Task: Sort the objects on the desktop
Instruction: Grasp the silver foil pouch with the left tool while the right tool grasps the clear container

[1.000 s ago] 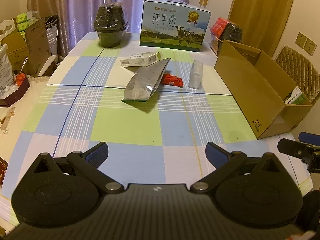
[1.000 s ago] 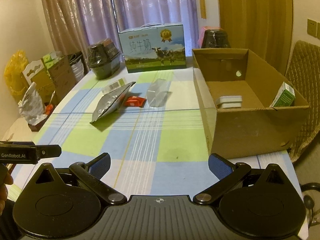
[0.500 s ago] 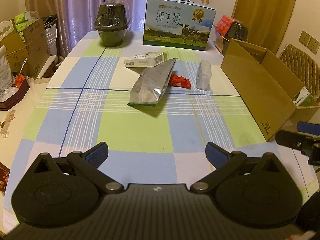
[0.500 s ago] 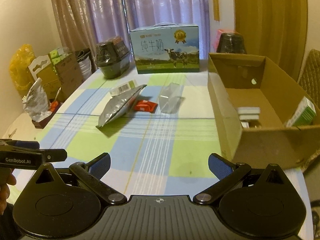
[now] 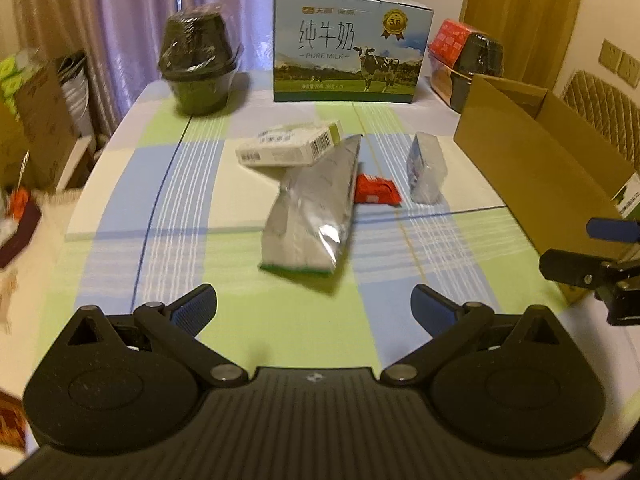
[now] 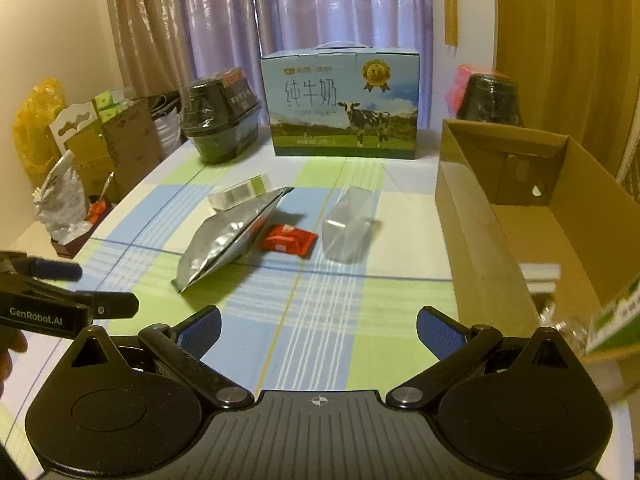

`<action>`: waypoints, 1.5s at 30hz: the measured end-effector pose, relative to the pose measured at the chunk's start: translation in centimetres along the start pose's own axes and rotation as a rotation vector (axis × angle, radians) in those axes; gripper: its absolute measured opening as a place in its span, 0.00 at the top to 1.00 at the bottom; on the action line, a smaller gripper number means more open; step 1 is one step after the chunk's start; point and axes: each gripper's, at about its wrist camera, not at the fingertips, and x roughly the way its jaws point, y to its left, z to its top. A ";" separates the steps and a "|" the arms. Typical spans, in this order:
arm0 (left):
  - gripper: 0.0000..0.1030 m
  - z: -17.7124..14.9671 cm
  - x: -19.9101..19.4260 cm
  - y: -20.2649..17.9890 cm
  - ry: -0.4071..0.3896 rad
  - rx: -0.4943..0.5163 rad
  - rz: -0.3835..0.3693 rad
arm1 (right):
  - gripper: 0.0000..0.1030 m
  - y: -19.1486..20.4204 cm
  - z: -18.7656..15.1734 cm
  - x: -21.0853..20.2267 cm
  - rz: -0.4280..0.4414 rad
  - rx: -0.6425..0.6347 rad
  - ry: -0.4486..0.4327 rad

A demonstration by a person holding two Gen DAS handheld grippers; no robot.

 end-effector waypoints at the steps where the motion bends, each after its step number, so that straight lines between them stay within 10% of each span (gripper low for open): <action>1: 0.01 0.5 0.6 0.2 0.002 0.015 -0.001 | 0.02 -0.1 0.4 0.6 0.000 0.000 0.001; 19: 0.02 6.5 11.4 1.8 0.100 0.146 -0.119 | 0.02 -3.3 6.2 12.7 -0.022 0.048 0.049; 31: 0.08 8.2 15.7 1.6 0.152 0.158 -0.176 | 0.30 -4.5 7.9 18.4 -0.019 0.089 0.091; 40: 0.33 7.7 16.6 1.2 0.196 0.188 -0.206 | 0.71 -4.8 7.5 19.6 -0.031 0.100 0.132; 45: 0.46 6.2 15.2 0.0 0.211 0.227 -0.197 | 0.73 -4.0 6.8 18.2 -0.027 0.074 0.138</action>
